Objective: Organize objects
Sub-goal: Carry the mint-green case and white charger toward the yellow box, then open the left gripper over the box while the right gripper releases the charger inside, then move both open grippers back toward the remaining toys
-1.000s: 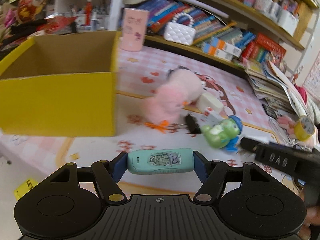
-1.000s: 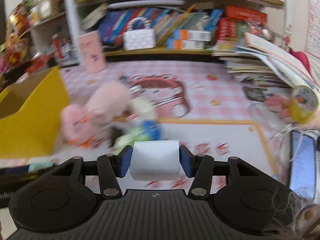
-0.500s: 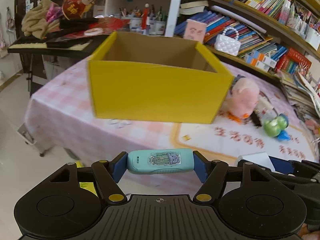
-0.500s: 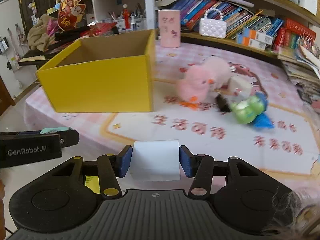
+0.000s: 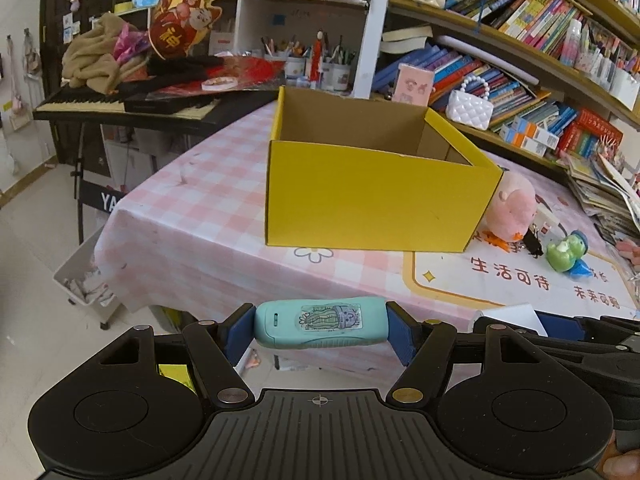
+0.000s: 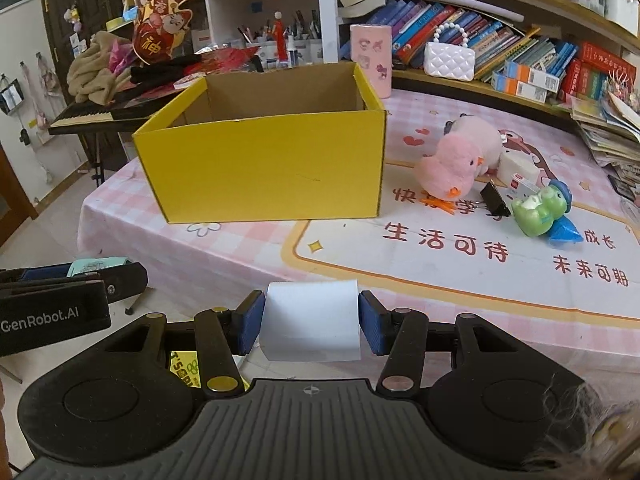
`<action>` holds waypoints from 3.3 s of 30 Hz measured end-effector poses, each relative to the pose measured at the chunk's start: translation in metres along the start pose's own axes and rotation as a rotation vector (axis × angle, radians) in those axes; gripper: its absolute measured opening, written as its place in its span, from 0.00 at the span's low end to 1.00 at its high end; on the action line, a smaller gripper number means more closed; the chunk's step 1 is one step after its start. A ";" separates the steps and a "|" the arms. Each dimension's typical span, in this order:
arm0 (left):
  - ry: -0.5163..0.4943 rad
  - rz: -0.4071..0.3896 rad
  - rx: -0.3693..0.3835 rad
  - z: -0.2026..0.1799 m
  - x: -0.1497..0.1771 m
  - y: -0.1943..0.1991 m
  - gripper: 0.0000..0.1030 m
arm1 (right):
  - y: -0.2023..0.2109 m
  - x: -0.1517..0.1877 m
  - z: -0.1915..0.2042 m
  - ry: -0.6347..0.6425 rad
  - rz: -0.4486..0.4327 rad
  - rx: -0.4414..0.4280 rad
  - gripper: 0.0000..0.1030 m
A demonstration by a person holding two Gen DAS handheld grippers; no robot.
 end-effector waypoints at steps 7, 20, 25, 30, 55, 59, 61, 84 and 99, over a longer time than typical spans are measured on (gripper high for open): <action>0.007 -0.029 0.012 0.006 -0.005 0.003 0.67 | 0.003 -0.002 0.007 0.017 -0.008 0.021 0.47; 0.029 -0.206 0.050 0.001 -0.083 0.006 0.67 | 0.010 -0.067 0.016 0.101 -0.200 0.006 0.47; 0.050 -0.282 0.052 0.003 -0.140 -0.004 0.67 | 0.001 -0.125 0.023 0.144 -0.320 -0.033 0.47; 0.061 -0.261 0.031 0.000 -0.171 -0.042 0.67 | -0.039 -0.160 0.025 0.192 -0.318 -0.063 0.47; 0.027 0.073 -0.048 -0.012 -0.186 -0.198 0.68 | -0.199 -0.180 0.042 0.582 0.111 -0.167 0.46; 0.017 0.095 -0.029 -0.014 -0.185 -0.199 0.69 | -0.199 -0.182 0.041 0.571 0.104 -0.166 0.46; -0.003 0.100 -0.021 -0.016 -0.185 -0.199 0.73 | -0.197 -0.184 0.041 0.555 0.083 -0.169 0.52; 0.062 -0.219 -0.035 0.015 -0.159 -0.045 0.88 | -0.064 -0.183 0.010 0.194 -0.292 -0.072 0.68; 0.051 -0.054 -0.079 0.017 -0.052 -0.016 0.89 | -0.025 -0.052 0.011 0.100 -0.158 0.049 0.73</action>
Point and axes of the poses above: each gripper's, at about its wrist camera, not at the fingertips, and y roughly against the way its jaws point, z to its left, x to its underside, the point moved 8 cm from there along -y, roughly the way its jaws point, and after that the axes turned 10 degrees about -y, right-handed, at the moved point
